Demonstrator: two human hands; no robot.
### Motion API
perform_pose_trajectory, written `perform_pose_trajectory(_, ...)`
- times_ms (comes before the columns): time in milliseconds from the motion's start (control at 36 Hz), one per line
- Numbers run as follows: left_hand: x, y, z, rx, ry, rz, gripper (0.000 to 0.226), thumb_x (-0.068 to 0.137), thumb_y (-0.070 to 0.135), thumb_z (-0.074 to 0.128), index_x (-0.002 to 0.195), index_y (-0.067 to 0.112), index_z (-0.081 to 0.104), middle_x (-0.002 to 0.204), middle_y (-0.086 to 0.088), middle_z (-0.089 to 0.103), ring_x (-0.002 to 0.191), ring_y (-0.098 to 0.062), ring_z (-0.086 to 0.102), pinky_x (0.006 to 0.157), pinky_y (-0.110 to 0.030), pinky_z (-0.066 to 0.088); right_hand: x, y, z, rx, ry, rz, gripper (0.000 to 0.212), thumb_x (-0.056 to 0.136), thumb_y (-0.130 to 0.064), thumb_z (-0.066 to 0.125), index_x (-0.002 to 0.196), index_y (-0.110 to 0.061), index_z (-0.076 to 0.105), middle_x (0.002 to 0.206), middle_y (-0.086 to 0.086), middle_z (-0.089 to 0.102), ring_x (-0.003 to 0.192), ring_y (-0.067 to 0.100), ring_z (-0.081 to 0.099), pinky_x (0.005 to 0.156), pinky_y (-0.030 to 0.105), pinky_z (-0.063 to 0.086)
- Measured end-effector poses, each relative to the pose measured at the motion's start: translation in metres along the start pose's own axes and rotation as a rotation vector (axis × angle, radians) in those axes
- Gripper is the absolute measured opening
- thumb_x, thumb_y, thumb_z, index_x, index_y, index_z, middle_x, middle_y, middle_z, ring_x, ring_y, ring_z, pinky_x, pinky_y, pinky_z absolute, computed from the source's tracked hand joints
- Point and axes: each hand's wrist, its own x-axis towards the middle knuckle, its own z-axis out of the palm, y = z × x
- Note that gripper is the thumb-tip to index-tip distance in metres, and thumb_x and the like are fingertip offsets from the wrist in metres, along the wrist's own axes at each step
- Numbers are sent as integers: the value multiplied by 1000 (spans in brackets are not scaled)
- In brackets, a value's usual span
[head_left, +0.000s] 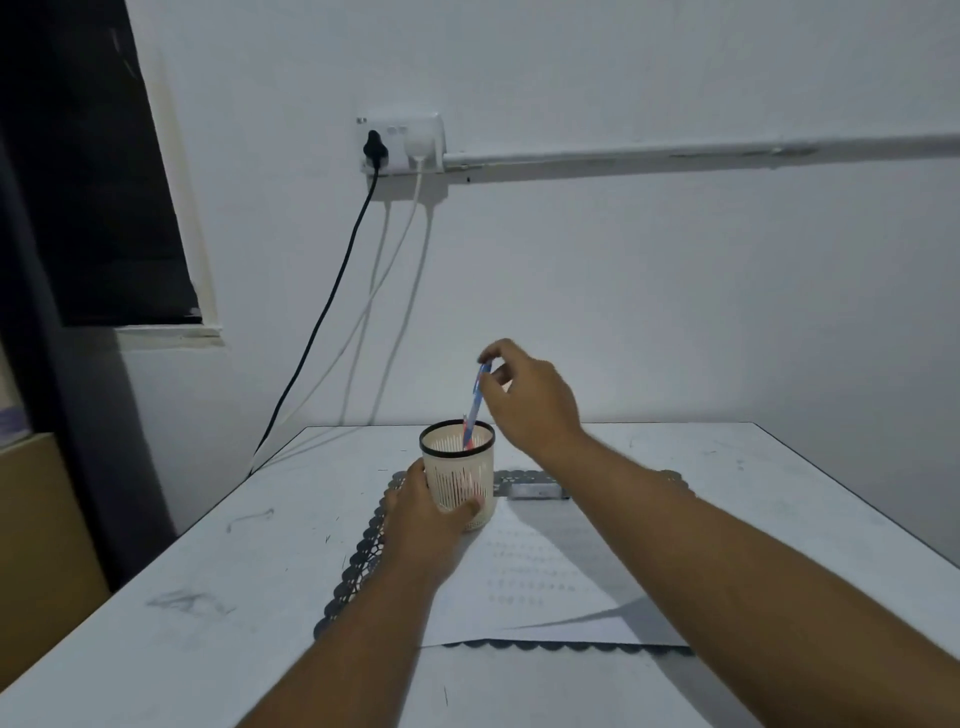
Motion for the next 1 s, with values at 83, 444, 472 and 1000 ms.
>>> perform_pose_trajectory(83,2,-1,-1,8,-6,8,83,53,66,72,126,33,52,120,9,64,120,-26,55,96,-52,52,-1,2,14,-120,-98,-2,16,100,-30,55,113,-30,65,86,-13,72,68,5,59,65,29,42)
perform_pose_trajectory(444,4,-5,0,11,2,25,83,51,66,70,125,32,52,117,9,63,118,-27,55,94,-49,53,-5,17,34,-240,-236,61,40,103,-39,52,140,-28,63,128,-8,69,125,17,56,99,37,49)
perform_pose_trajectory(472,5,-5,0,36,5,28,89,52,66,71,130,30,50,121,6,63,121,-28,53,97,-50,50,-7,20,30,-218,-220,73,41,103,-39,52,141,-27,61,127,-9,67,122,16,56,98,36,48)
perform_pose_trajectory(1000,-34,41,12,583,-20,748,32,99,41,39,73,25,48,64,6,53,61,-17,53,54,-31,30,-117,100,-14,-513,-501,60,24,104,-35,45,82,-26,43,75,-3,48,74,19,49,65,35,33)
